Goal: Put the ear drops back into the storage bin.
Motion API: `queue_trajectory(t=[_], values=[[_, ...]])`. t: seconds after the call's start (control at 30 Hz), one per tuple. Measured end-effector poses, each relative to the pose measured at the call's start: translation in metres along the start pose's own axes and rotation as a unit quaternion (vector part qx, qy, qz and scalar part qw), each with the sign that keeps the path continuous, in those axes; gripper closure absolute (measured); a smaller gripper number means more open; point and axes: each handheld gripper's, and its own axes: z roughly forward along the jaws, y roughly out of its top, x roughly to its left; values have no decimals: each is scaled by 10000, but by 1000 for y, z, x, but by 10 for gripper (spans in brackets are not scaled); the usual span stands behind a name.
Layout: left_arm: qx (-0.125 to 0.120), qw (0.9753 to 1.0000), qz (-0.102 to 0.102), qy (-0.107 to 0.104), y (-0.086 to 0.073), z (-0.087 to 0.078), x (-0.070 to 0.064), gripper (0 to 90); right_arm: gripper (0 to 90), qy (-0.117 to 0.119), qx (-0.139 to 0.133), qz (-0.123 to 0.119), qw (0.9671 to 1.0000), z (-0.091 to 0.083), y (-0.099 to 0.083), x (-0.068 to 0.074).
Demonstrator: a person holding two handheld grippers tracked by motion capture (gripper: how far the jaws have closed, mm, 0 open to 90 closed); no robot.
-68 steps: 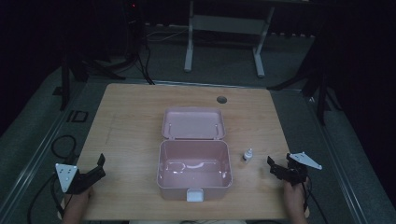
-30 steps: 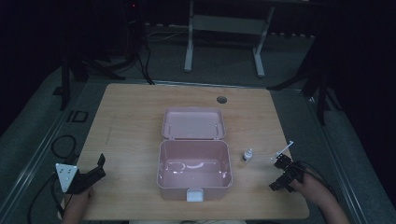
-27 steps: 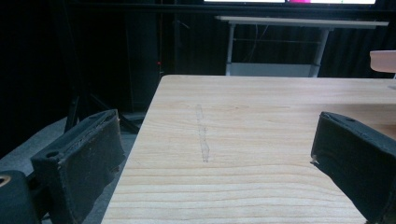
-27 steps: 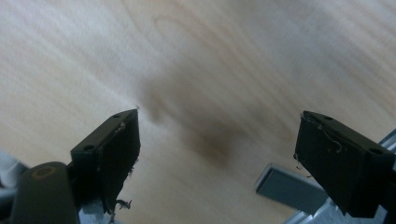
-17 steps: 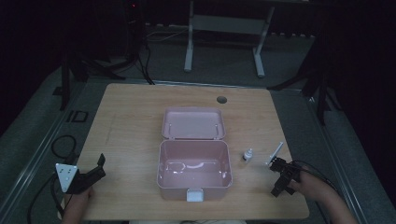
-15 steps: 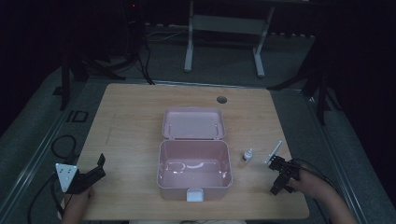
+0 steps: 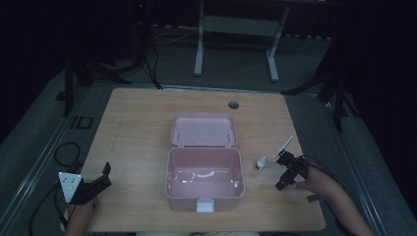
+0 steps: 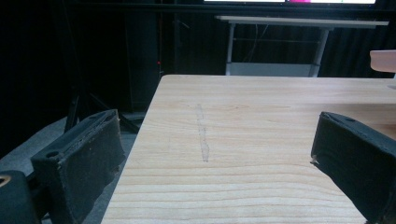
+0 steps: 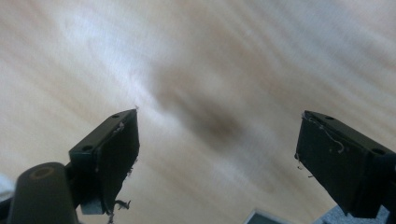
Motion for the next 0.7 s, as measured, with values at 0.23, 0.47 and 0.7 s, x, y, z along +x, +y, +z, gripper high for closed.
queue_trajectory(t=[0.23,0.47,0.7], values=[[8,10000,-2,-5,0,0,0,23,137,34,155,-94,9998,4,18,0],[18,10000,8,-11,0,0,0,23,135,157,104,-260,9995,4,42,4],[24,10000,11,-10,0,0,0,24,174,233,3,-306,9993,-1,64,7]])
